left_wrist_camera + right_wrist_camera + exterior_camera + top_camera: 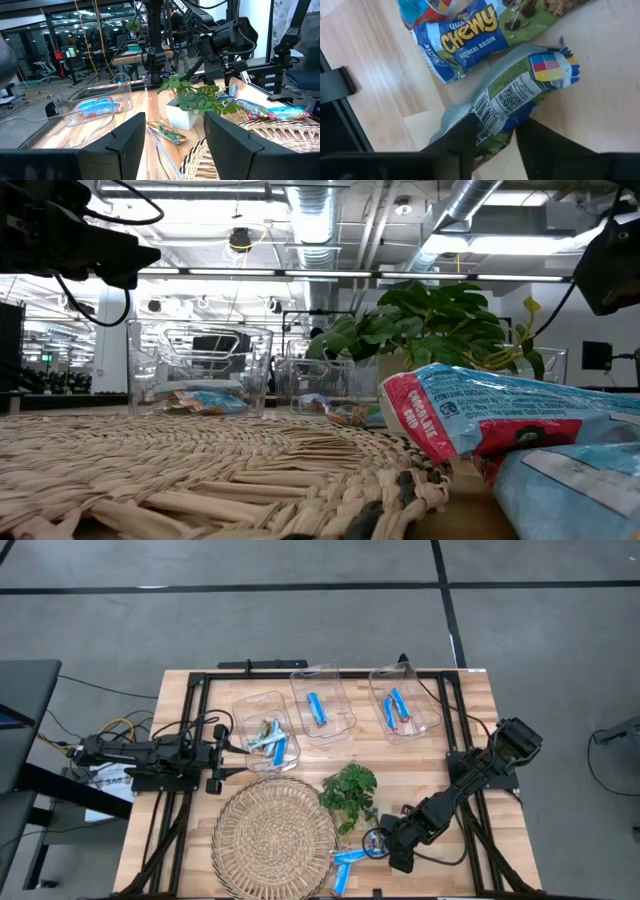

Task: Pick and place Granola Bars by type
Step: Put the right blue granola bar into the middle transparent bin

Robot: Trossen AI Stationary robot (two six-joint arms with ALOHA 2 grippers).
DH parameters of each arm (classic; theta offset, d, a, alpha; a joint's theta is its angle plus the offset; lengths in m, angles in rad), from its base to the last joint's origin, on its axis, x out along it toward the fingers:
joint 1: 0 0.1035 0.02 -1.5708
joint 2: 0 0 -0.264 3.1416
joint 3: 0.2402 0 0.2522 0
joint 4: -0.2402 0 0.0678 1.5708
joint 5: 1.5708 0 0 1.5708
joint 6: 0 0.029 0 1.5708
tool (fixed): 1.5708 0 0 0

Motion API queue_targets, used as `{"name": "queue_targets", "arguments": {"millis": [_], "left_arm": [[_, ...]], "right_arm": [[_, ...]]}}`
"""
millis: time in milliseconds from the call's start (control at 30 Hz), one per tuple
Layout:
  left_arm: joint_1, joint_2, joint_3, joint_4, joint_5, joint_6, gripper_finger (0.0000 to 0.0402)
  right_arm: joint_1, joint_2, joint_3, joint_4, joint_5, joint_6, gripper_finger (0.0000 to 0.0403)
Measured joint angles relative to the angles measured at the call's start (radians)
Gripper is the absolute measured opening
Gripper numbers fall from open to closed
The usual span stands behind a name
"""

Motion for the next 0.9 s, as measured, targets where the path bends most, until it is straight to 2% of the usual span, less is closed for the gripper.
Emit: {"name": "queue_targets", "arguments": {"millis": [233,367,633,900], "left_arm": [[0.000,0.000,0.000,0.000,0.000,0.005,0.0196],[0.000,0.000,0.000,0.000,0.000,-0.003,0.0196],[0.000,0.000,0.000,0.000,0.000,-0.003,0.0196],[0.000,0.000,0.000,0.000,0.000,-0.005,0.0196]], "right_arm": [[-0.001,-0.002,0.000,0.003,0.000,0.000,0.0046],[-0.001,-0.012,0.000,0.012,0.006,-0.009,0.0019],[-0.001,-0.094,-0.001,0.024,0.072,-0.050,0.0020],[-0.018,-0.217,-0.001,0.037,0.214,-0.150,0.0014]]}}
